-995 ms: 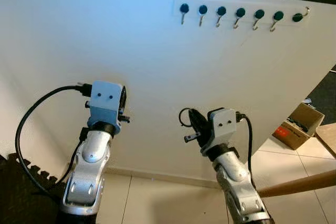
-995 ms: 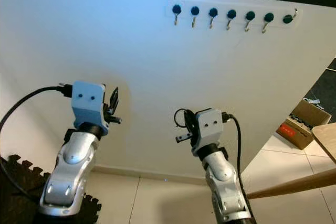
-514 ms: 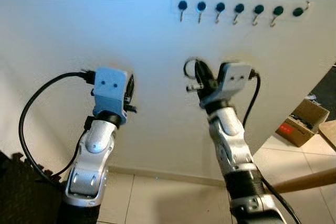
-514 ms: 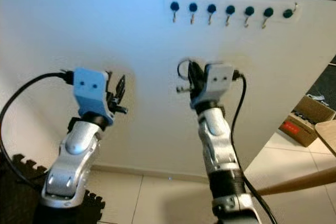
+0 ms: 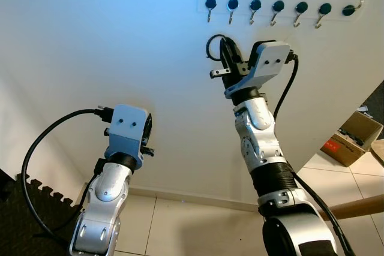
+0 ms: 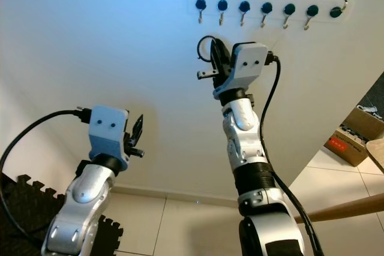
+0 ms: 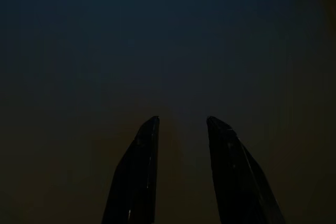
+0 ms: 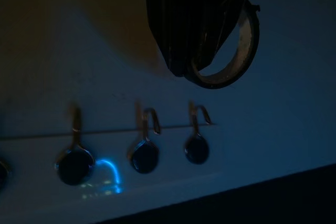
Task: Hang keys on a hook
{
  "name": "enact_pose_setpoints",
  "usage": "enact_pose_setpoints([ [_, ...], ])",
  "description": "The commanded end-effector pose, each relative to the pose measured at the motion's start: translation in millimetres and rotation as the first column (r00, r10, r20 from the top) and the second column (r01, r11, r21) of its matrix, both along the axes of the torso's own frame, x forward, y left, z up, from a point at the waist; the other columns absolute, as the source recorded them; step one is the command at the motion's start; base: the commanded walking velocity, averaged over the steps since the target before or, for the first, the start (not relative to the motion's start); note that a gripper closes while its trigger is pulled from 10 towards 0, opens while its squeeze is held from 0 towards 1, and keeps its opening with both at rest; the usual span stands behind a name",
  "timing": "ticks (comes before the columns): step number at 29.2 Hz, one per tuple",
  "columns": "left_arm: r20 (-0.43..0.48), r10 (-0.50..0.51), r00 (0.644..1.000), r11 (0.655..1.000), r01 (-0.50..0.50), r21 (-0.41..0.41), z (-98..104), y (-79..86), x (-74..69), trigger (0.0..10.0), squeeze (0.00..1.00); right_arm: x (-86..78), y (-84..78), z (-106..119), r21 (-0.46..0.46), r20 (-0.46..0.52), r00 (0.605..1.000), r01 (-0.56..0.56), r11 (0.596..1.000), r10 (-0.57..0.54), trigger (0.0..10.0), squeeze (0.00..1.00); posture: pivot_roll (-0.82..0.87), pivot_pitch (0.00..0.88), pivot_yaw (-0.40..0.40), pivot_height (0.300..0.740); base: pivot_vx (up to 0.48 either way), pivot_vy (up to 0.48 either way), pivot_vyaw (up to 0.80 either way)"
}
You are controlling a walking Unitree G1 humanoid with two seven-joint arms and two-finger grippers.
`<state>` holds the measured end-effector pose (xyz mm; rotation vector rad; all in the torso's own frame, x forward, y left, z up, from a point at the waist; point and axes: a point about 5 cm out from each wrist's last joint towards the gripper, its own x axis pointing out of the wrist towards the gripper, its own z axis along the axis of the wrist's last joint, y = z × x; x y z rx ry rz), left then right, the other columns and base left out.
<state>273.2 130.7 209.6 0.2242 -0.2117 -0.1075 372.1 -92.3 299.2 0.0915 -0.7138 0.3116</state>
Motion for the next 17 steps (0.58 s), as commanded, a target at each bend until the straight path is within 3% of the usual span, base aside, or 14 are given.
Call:
enact_pose_setpoints([
  [1,-0.009,-0.004,1.000,1.000,0.004,0.010,-1.8,-1.3,-3.9,10.0,0.00,-1.7,2.1,9.6,0.009,0.046,0.999,-0.015,1.000,0.015,10.0,0.00,0.18,0.206,0.018,0.740,0.000,0.000,0.00],
  [17,-0.020,0.001,1.000,1.000,0.000,0.019,-3.2,-1.1,-6.9,10.0,0.00,9.4,2.4,34.8,0.043,0.089,0.996,-0.010,0.999,0.006,10.0,0.00,0.20,0.206,0.015,0.740,0.000,0.000,0.00],
])
